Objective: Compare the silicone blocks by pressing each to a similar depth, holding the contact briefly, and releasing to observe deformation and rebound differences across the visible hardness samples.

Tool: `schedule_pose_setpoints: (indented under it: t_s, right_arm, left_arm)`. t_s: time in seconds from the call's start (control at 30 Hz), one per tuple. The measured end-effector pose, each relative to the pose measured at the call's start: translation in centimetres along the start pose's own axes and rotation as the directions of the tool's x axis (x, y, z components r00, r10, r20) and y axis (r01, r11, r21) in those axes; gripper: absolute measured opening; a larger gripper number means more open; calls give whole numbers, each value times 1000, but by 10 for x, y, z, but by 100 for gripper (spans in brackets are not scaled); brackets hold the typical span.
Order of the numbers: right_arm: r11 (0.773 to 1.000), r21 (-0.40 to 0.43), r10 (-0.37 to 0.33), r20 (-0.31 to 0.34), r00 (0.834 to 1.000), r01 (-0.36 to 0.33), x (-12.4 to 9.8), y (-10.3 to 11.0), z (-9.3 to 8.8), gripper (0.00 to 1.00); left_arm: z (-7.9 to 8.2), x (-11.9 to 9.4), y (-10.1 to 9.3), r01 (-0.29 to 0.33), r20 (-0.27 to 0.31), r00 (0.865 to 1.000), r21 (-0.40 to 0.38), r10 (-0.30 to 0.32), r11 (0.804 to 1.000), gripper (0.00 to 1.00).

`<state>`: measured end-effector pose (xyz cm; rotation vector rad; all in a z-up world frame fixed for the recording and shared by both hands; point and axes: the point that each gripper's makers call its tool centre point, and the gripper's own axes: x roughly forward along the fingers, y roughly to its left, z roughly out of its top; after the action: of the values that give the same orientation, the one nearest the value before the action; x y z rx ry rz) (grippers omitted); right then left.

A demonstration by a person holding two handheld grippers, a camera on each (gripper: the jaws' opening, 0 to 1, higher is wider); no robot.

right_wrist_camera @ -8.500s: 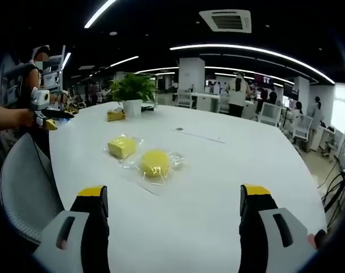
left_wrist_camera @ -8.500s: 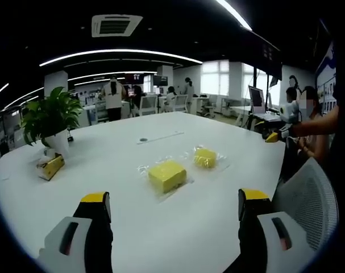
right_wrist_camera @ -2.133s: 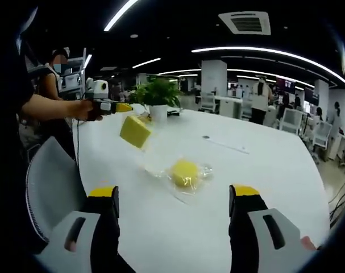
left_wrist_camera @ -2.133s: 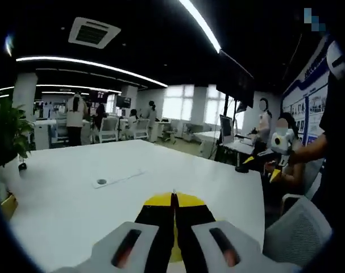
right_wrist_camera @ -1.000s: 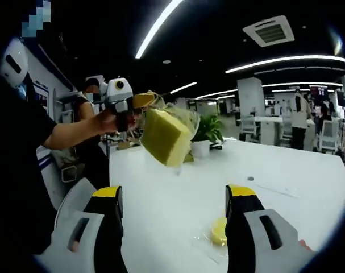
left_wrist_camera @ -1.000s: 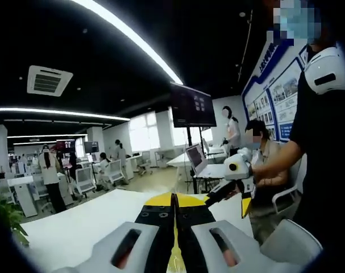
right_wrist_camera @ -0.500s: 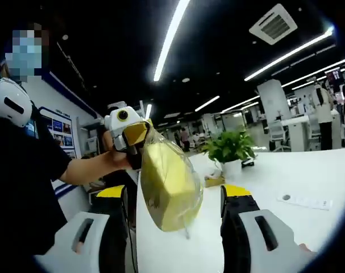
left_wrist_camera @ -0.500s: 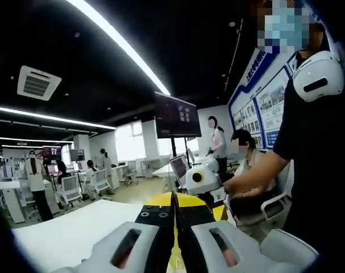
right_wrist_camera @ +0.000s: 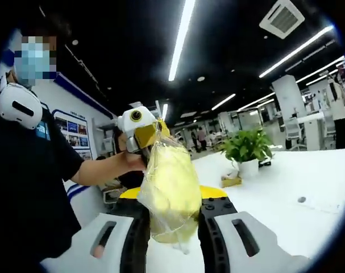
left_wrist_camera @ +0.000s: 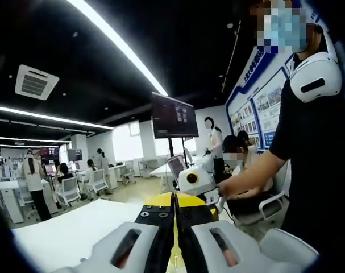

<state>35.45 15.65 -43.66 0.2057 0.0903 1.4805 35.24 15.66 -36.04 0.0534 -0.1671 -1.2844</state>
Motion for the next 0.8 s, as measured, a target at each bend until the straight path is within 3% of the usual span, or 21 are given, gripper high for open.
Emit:
schedule_pose_setpoints:
  t_s: [0.23,0.8]
  right_arm:
    - [996,-80,-34,-48,998,30,-5,-6,1,20]
    - [998,-61,-26,-107,994,20,-4,-8,-2,9]
  left_arm:
    - [-6,-1,2,-17,-41,999,15,17,1000,0]
    - [-9,0,3,-23,-63,998,-2,22,1000,0]
